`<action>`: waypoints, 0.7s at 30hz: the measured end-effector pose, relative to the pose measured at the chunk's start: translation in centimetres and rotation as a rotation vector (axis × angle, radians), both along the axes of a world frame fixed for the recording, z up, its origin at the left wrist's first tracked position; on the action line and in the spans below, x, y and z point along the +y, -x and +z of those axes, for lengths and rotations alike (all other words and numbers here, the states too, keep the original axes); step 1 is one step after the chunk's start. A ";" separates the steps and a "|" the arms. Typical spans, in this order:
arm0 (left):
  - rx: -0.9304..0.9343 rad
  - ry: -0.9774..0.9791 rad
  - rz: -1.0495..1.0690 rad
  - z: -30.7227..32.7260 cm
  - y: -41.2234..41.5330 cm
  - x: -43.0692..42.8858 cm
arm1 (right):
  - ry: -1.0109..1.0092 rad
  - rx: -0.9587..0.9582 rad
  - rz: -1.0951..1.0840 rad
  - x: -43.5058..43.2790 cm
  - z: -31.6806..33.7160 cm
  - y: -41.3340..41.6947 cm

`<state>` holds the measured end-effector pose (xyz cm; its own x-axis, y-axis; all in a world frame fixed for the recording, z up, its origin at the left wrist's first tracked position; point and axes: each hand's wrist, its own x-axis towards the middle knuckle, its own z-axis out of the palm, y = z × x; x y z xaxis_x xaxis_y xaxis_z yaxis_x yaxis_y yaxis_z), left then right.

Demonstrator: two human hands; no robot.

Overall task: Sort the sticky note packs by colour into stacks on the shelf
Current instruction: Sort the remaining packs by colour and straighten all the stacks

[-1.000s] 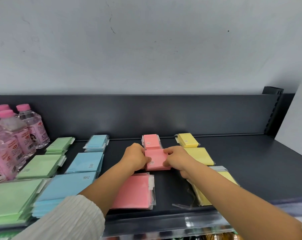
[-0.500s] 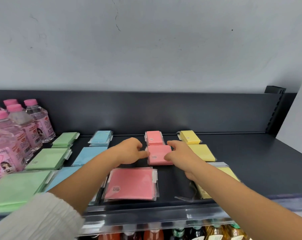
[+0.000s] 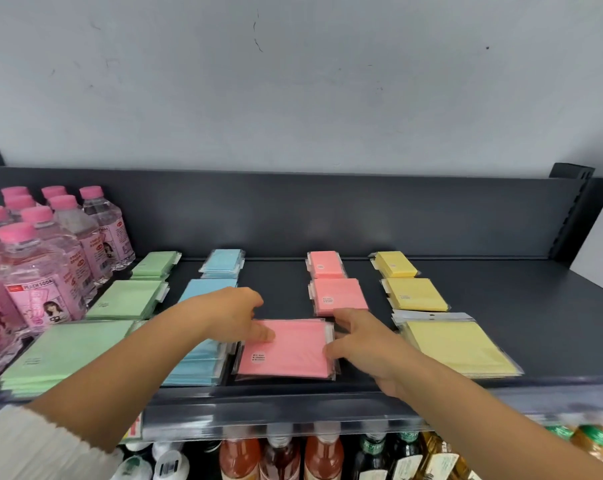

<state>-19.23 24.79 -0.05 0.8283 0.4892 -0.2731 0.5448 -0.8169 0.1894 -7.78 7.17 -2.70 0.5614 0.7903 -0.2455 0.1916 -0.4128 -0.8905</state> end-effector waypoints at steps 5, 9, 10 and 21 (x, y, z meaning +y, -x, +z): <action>0.004 -0.027 -0.055 -0.5 -0.2 0.3 | -0.035 0.082 -0.096 0.6 -0.2 -0.1; 0.019 0.023 -0.103 -0.4 -0.5 0.3 | -0.086 0.192 -0.179 0.9 -0.4 -0.4; 0.030 0.054 -0.116 -0.3 -0.5 0.3 | -0.096 0.229 -0.187 0.9 -0.4 -0.4; -0.002 0.149 -0.168 0.6 -0.5 0.9 | -0.137 0.300 -0.152 0.3 0.1 -0.1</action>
<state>-18.72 25.65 0.57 0.8953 0.2990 -0.3301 0.4033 -0.8587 0.3161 -7.67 7.45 -2.55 0.5943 0.7401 -0.3149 -0.1409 -0.2897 -0.9467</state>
